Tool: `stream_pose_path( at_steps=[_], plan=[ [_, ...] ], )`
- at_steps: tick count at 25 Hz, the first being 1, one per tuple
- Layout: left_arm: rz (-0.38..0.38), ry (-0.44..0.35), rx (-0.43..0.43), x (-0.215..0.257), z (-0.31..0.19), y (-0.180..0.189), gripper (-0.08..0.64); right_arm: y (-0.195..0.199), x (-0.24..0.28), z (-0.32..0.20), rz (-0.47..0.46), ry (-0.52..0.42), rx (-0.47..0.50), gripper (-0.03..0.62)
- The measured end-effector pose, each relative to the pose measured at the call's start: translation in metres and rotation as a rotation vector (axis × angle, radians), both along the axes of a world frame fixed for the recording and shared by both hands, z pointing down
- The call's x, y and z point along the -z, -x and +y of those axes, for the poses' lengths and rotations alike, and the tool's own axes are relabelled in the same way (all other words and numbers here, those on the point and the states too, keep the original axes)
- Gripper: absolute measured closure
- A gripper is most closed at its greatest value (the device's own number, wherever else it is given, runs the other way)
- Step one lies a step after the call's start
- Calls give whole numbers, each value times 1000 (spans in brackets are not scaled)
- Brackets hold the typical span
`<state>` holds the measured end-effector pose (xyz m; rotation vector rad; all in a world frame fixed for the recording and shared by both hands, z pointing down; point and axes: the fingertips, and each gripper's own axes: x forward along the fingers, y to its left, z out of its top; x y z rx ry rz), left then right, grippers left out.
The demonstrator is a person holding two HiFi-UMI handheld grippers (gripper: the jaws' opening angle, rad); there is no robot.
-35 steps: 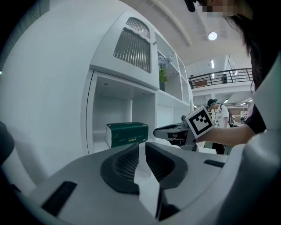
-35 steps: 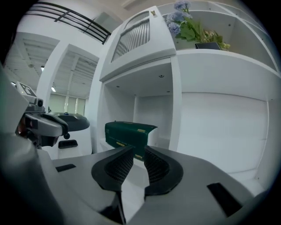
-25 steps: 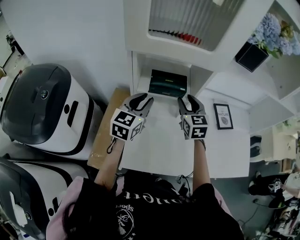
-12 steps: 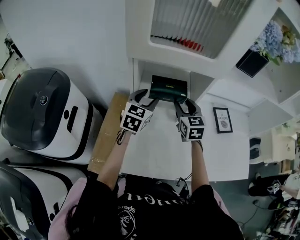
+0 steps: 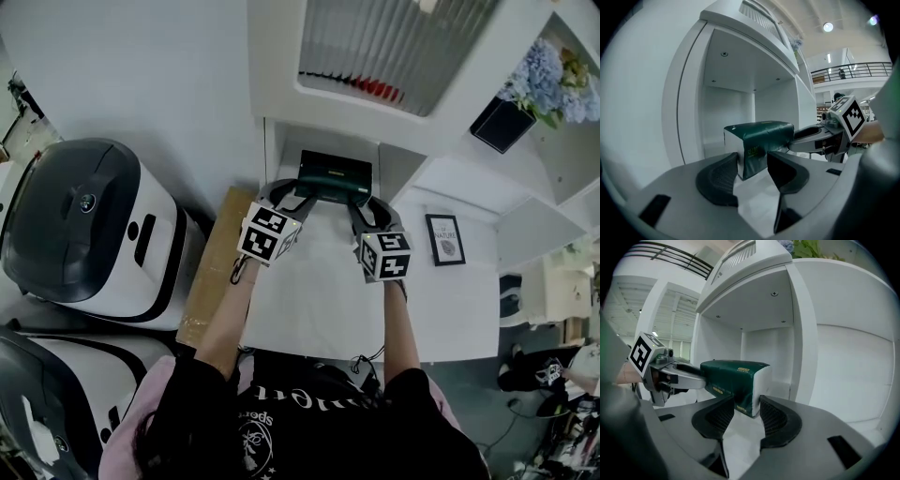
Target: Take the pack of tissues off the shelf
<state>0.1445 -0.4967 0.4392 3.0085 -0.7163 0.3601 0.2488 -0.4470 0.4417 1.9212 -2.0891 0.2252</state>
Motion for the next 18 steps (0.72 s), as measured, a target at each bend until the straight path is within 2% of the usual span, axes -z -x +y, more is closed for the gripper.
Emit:
stream_pose_path(
  at_steps=[8, 18],
  plan=[
    [-3, -27, 24, 2, 22, 14, 366, 13, 2, 22, 15, -15, 14, 410],
    [15, -32, 65, 5, 80, 35, 370, 34, 3, 78, 10, -27, 45, 414]
  ],
)
